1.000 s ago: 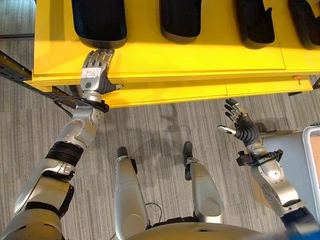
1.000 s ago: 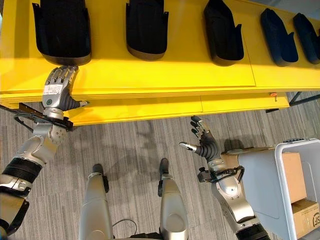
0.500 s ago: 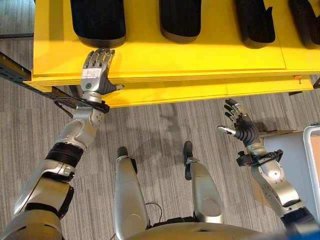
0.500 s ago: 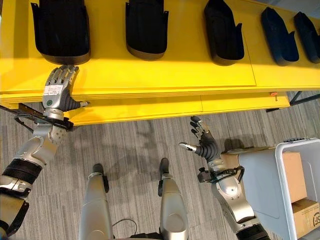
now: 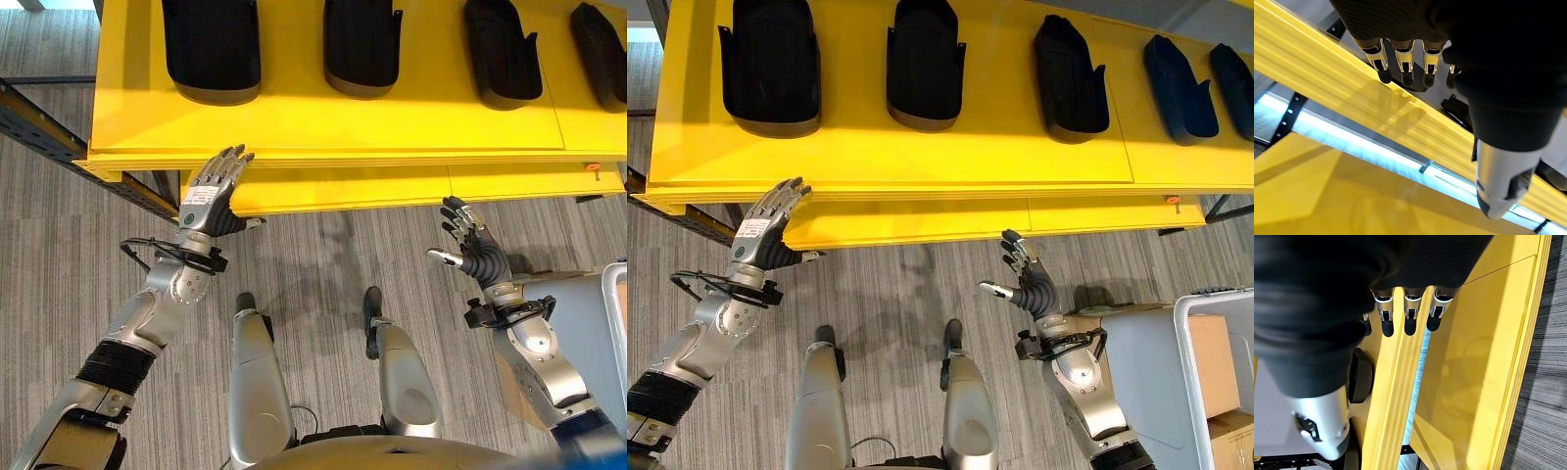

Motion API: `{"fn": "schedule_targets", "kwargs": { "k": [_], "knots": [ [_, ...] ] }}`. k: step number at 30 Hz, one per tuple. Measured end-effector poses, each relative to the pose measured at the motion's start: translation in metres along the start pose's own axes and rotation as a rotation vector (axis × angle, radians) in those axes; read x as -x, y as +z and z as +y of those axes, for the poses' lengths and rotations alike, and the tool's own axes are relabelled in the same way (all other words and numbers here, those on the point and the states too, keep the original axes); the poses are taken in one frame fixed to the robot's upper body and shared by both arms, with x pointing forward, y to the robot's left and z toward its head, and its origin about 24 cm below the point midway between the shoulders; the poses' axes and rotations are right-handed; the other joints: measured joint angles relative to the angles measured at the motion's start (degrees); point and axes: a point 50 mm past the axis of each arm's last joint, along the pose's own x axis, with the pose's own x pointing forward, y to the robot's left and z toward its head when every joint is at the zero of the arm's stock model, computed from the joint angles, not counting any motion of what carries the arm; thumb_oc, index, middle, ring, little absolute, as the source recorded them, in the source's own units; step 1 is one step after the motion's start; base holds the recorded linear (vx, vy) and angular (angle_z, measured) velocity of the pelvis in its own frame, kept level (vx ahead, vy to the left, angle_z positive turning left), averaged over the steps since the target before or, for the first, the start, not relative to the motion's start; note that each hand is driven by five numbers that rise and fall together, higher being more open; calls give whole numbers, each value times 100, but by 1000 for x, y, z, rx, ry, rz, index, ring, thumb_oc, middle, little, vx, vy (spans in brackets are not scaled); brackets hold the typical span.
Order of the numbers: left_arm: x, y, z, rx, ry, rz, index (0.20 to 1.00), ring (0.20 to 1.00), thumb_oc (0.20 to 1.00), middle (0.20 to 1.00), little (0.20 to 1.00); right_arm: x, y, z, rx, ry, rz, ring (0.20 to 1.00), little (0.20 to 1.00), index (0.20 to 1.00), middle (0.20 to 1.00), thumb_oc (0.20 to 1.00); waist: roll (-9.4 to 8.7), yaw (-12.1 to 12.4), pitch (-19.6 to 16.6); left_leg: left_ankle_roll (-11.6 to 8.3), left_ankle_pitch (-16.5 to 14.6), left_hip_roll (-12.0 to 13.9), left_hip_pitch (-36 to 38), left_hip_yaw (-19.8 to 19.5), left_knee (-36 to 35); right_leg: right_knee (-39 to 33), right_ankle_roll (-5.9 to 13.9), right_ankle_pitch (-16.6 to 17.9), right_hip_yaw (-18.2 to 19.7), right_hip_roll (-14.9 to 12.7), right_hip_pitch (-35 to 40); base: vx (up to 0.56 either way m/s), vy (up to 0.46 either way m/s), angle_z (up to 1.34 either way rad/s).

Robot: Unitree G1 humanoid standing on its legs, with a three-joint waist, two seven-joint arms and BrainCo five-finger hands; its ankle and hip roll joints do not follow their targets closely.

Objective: Move parts from the plastic box to the shelf.

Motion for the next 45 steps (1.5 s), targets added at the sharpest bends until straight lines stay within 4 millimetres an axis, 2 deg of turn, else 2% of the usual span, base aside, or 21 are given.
{"fn": "schedule_targets", "kwargs": {
  "k": [5, 8, 11, 15, 19, 24, 26, 32, 35, 42, 45],
  "knots": [
    [12, -2, -9, 98, -62, 30, 1000, 1000, 1000, 1000, 1000, 0, 1, 0, 17, 2, -4, 1000, 1000, 1000, 1000, 1000, 64, 72, -1, -14, 20, -4, 275, -10, -118, -60, 0, -34, -29, -4, 262, 5, -11, 3],
    [30, -1, -18, 223, -112, 71, 1000, 1000, 1000, 1000, 1000, 0, 11, 5, 79, 18, -59, 1000, 1000, 1000, 1000, 1000, 86, 82, -24, -39, 37, 4, 628, -5, -311, -266, -1, -32, -84, 0, 629, 40, -17, 4],
    [33, 4, -19, 257, -118, 52, 1000, 1000, 1000, 1000, 1000, 0, 18, 6, 118, 17, -101, 1000, 1000, 1000, 1000, 1000, 99, 79, -42, -50, 55, 10, 737, -17, -385, -319, -5, -30, -129, 7, 755, 34, -7, 6],
    [35, 10, -17, 286, -125, 22, 1000, 1000, 1000, 1000, 1000, -6, 42, 6, 217, 33, -209, 1000, 1000, 1000, 1000, 1000, 124, 64, -94, -73, 71, 5, 870, 10, -457, -517, 11, 48, -141, 4, 956, 63, -7, 0],
    [48, 8, -24, 344, -172, 61, 1000, 1000, 1000, 1000, 1000, -9, 50, 5, 275, 28, -256, 1000, 1000, 1000, 1000, 1000, 202, 77, -530, -108, -1, 7, 1124, 30, -512, -661, -4, 38, -169, -3, 1237, 76, -8, 0],
    [56, 7, -28, 390, -206, 85, 1000, 1000, 1000, 1000, 1000, -22, 60, 0, 324, 6, -304, 1000, 1000, 1000, 1000, 1000, 249, 108, -761, -72, -18, 5, 1276, 50, -585, -727, -23, 23, -183, -17, 1392, 51, -16, 0],
    [59, 7, -30, 401, -220, 90, 1000, 1000, 1000, 1000, 1000, -42, 60, -5, 336, -19, -301, 1000, 1000, 1000, 1000, 1000, 255, 126, -791, -75, 16, -1, 1280, 39, -597, -713, -28, 26, -183, -21, 1383, 16, -15, 1],
    [62, 7, -32, 428, -239, 103, 1000, 1000, 1000, 1000, 1000, -69, 72, 9, 338, 7, -349, 1000, 1000, 1000, 1000, 1000, 305, 218, -833, -70, 62, -8, 1261, 34, -642, -714, -45, 41, -195, -19, 1361, 0, 0, 0],
    [66, 6, -34, 444, -244, 120, 1000, 1000, 1000, 1000, 1000, -85, 87, 25, 270, 21, -410, 1000, 1000, 1000, 1000, 1000, 318, 271, -834, -73, 62, -7, 1245, 33, -652, -713, -46, 40, -197, -13, 1347, 0, 0, 0],
    [65, 5, -35, 441, -248, 134, 1000, 1000, 1000, 1000, 1000, -97, 93, 53, 91, 70, -415, 1000, 1000, 1000, 1000, 1000, 329, 293, -834, -75, 62, -6, 1139, 34, -621, -688, -48, 40, -197, -11, 1225, 0, 0, 0],
    [66, 6, -35, 442, -251, 135, 1000, 1000, 1000, 1000, 1000, -102, 94, 58, 80, 86, -410, 1000, 1000, 1000, 1000, 1000, 331, 363, -834, -74, 67, -11, 1095, 34, -609, -674, -53, 44, -198, -13, 1186, 0, 0, 0]
  ]
}}
